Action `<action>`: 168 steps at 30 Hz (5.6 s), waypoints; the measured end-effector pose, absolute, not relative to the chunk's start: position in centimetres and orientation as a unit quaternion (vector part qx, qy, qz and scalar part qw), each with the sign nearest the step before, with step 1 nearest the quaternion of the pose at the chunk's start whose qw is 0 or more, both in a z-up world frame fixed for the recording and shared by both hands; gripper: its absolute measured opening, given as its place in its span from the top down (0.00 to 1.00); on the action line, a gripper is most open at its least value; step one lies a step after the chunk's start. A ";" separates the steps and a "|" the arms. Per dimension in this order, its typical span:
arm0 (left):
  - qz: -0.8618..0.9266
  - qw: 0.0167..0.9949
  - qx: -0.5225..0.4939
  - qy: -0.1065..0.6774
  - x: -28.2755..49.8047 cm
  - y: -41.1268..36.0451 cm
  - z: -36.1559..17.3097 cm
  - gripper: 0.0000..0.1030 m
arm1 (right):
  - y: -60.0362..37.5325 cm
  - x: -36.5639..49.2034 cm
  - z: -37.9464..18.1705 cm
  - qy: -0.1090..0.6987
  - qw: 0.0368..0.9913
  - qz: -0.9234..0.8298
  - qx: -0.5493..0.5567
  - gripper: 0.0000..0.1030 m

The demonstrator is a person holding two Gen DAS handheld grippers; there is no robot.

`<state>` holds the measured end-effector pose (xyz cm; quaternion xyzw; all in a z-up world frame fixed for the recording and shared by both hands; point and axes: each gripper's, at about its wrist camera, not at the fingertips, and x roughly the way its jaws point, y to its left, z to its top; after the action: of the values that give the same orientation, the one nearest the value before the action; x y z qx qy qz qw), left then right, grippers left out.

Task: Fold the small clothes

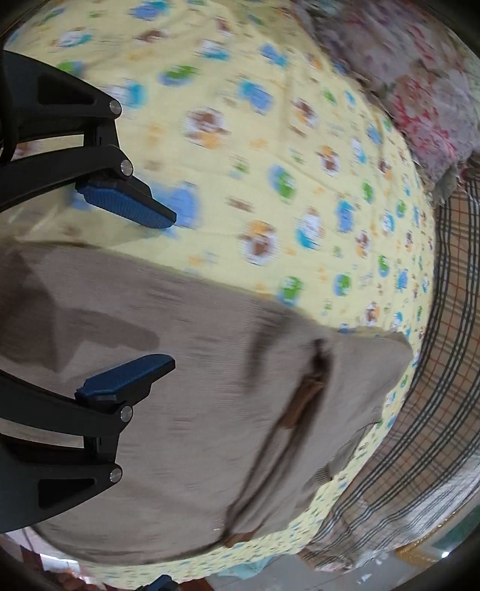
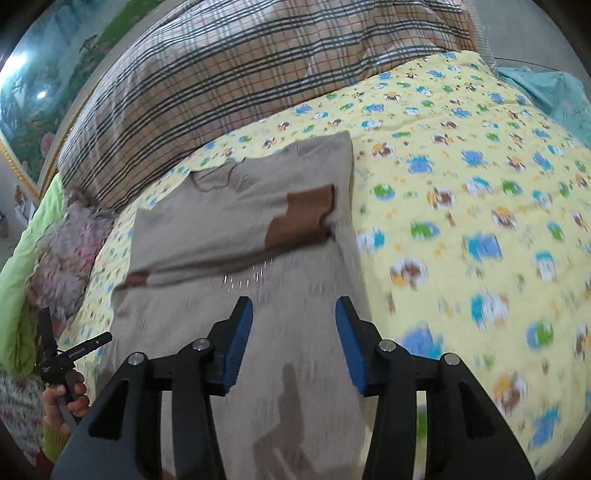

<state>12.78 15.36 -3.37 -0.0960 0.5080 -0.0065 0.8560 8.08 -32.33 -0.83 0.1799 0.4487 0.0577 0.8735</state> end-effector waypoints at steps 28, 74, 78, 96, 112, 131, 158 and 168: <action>-0.130 0.841 -0.144 0.506 -1.2 14.7 -4.2 0.48 | -33.2 -8.8 -7.5 0.501 0.814 0.172 0.240 0.53; -0.205 0.889 -0.234 0.335 9.9 15.0 9.1 0.94 | -33.8 4.0 3.8 0.266 0.864 0.298 0.307 0.92; -0.184 0.895 -0.246 0.322 15.1 14.7 9.9 0.95 | -34.3 8.8 4.6 0.257 0.871 0.289 0.302 0.92; -0.125 0.890 -0.208 0.385 34.0 11.1 4.2 0.95 | -35.7 27.6 -0.8 0.337 0.880 0.194 0.273 0.92; -0.083 0.880 -0.186 0.429 40.9 11.2 -2.4 0.93 | -37.0 34.3 -9.0 0.409 0.848 0.131 0.310 0.91; -0.215 0.887 -0.091 0.399 30.0 6.9 4.5 0.44 | -34.2 26.9 -1.3 0.348 0.896 0.162 0.224 0.44; -0.081 0.896 -0.098 0.426 34.7 8.3 3.2 0.41 | -33.7 26.5 -4.0 0.392 0.888 0.055 0.233 0.45; -0.151 0.876 -0.098 0.447 22.1 4.1 1.0 0.34 | -27.1 19.2 -4.3 0.438 0.867 0.155 0.179 0.44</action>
<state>22.11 4.07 0.98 -0.0977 0.4470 -0.1512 0.8763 19.17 -27.08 -4.32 0.1792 0.4385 0.1547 0.8670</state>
